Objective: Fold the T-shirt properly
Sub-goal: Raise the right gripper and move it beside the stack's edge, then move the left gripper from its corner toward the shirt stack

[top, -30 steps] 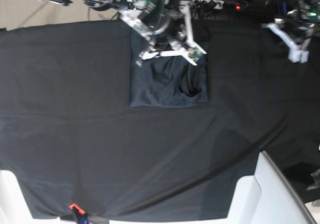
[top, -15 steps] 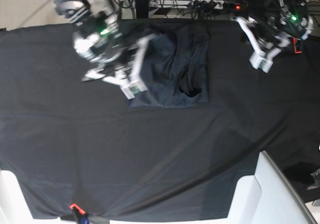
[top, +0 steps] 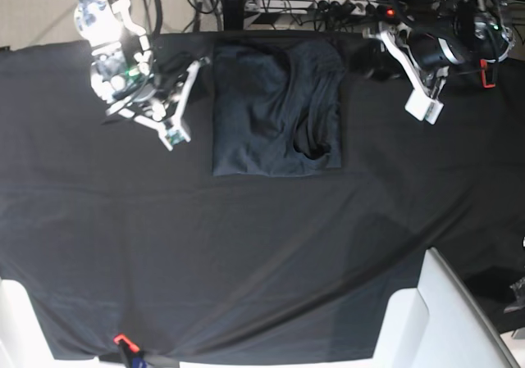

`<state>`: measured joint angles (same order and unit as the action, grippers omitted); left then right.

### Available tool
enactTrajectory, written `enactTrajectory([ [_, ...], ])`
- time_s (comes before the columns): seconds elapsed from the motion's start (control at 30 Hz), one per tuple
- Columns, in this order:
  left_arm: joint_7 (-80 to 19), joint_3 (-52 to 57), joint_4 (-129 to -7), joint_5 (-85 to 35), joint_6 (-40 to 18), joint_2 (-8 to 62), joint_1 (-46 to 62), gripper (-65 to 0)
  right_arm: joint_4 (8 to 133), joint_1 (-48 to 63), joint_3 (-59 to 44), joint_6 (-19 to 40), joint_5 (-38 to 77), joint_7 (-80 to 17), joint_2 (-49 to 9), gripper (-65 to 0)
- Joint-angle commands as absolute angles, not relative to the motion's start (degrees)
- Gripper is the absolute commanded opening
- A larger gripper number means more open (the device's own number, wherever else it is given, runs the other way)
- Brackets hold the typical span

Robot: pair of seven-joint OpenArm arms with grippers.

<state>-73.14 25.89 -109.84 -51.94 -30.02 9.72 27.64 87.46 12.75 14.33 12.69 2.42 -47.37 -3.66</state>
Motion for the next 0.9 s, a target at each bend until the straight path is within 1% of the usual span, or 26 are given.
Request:
enactTrajectory([
  [0.0,-73.1,26.1,-110.5,-53.8,-30.1,10.3,27.5,-40.6,87.3,12.9,14.1,12.8,2.4,-46.1,-3.4,-64.7],
  [0.13,-73.0,26.1,-110.4,-52.5,-30.0,10.2,25.9,-40.6,85.6,13.3,14.4,12.8,2.4,-45.1,-2.6,-64.8],
  [0.27,-73.0,26.2,-109.7,-48.7,-30.0,9.0,25.2,-40.6,85.6,13.3,14.2,12.7,2.4,-45.3,-2.2,-64.8],
  [0.43,-73.0,26.2,-102.4,-43.6,-30.0,7.9,22.5,-40.5,85.6,13.4,14.4,12.5,2.4,-45.3,-2.1,-64.8],
  [0.57,-73.0,26.2,-98.0,-43.5,-30.0,7.8,21.1,-40.5,85.6,13.4,14.4,12.5,2.4,-45.3,-2.1,-64.8],
  [0.87,-73.0,25.6,-97.3,-43.6,-30.2,7.6,20.4,-40.3,85.6,13.4,14.4,12.5,2.4,-45.3,-2.1,-64.8],
])
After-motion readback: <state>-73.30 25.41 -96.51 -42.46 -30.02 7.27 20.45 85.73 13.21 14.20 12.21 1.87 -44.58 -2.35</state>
